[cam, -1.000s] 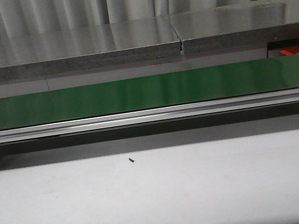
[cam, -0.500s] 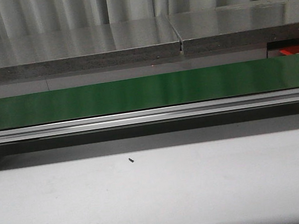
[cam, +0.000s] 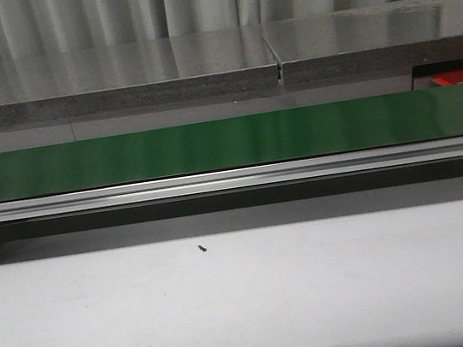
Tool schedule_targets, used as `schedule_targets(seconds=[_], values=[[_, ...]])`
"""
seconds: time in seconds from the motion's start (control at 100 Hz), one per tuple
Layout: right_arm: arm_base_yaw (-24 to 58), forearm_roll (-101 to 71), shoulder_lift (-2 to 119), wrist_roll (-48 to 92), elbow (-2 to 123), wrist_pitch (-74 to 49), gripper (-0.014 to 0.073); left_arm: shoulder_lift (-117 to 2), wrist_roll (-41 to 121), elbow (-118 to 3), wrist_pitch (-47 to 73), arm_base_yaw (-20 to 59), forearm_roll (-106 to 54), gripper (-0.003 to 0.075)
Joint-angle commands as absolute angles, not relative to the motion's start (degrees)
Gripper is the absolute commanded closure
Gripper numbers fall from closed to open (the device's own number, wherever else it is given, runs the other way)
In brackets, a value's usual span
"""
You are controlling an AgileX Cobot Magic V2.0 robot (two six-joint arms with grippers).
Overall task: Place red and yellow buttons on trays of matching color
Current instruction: 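Place the yellow button in the yellow tray, release, withdraw right gripper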
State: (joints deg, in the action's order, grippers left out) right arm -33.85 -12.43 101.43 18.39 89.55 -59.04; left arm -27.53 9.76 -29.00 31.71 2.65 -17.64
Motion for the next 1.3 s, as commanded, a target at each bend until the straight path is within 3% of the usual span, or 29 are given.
schedule_targets(seconds=[0.0, 0.85, 0.99, 1.18, 1.29], values=[[-35.29, -14.2, 99.36, 18.08, 90.89, -55.65, 0.0343, -27.86, 9.53, -30.38, 27.75, 3.22, -18.78, 0.0739], [-35.62, -14.97, 114.88, 18.13, 90.89, -51.08, 0.0333, -27.86, 9.53, -30.38, 27.75, 3.22, -18.78, 0.0739], [-35.62, -15.24, 115.54, 18.13, 90.89, -51.08, 0.0266, -27.86, 9.53, -30.38, 27.75, 3.22, -18.78, 0.0739], [-35.62, -15.24, 114.97, 18.13, 90.89, -51.19, 0.0063, -27.86, 9.53, -30.38, 27.75, 3.22, -18.78, 0.0739], [-35.62, -15.63, 113.92, 18.13, 90.89, -51.13, 0.0039, -27.86, 9.53, -30.38, 27.75, 3.22, -18.78, 0.0739]])
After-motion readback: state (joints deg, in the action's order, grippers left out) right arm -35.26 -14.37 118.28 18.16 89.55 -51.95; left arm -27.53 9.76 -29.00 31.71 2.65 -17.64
